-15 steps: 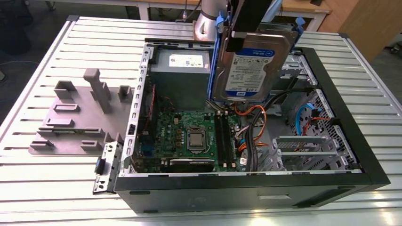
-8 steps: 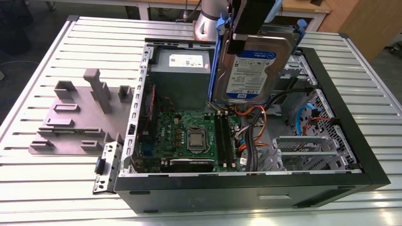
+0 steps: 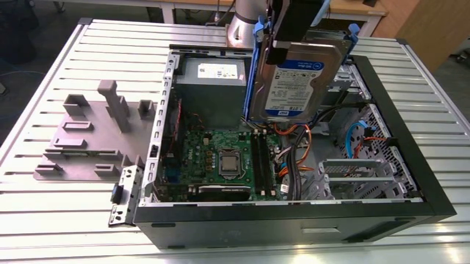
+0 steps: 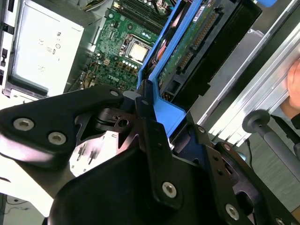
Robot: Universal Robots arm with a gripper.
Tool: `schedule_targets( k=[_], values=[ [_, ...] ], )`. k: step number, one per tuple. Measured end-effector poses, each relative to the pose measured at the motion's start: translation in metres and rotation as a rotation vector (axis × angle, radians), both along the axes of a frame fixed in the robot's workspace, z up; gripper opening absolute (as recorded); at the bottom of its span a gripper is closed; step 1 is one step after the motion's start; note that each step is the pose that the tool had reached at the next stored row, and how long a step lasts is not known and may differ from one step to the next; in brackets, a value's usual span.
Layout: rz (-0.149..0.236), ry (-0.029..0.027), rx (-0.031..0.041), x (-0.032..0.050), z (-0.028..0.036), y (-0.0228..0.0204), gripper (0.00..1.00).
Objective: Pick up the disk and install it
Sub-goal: 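Pick up the disk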
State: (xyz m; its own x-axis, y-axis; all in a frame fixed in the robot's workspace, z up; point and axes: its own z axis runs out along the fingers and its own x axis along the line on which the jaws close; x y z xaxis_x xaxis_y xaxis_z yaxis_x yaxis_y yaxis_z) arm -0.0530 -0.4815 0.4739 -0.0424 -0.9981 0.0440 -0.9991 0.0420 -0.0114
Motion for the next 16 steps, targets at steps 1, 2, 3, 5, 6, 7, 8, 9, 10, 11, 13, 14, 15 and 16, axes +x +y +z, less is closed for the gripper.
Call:
schedule_targets(
  k=[1,2,3,5,6,7,8,9,10,11,13,14,15,16],
  values=[
    [0.0,0.0,0.0,0.0,0.0,-0.0001,0.36],
    [0.0,0.0,0.0,0.0,0.0,-0.0003,0.36],
    [0.0,0.0,0.0,0.0,-0.0001,-0.0006,0.36],
    [0.0,0.0,-0.0002,0.0,0.0,-0.0015,0.36],
    [0.0,0.0,-0.0002,0.0001,0.0,-0.0022,0.36],
    [0.0,0.0,-0.0003,0.0,0.0,-0.003,0.36],
    [0.0,0.0,-0.0003,0.0,-0.0001,-0.0038,0.36],
    [0.0,0.0,-0.0004,0.0,-0.0001,-0.0048,0.36],
    [0.0,-0.0001,-0.0004,0.0,-0.0001,-0.0058,0.36],
    [0.0,-0.0001,-0.0004,0.0,-0.0001,-0.0068,0.36],
    [0.0,0.0,-0.0007,0.0,-0.0001,-0.0091,0.36],
    [0.0,0.0,-0.0007,0.0,-0.0001,-0.0103,0.36],
    [0.0,0.0,-0.0008,0.0,-0.0002,-0.0115,0.36],
    [0.0,0.0,-0.0008,0.0,-0.0002,-0.0127,0.36]
  ],
)
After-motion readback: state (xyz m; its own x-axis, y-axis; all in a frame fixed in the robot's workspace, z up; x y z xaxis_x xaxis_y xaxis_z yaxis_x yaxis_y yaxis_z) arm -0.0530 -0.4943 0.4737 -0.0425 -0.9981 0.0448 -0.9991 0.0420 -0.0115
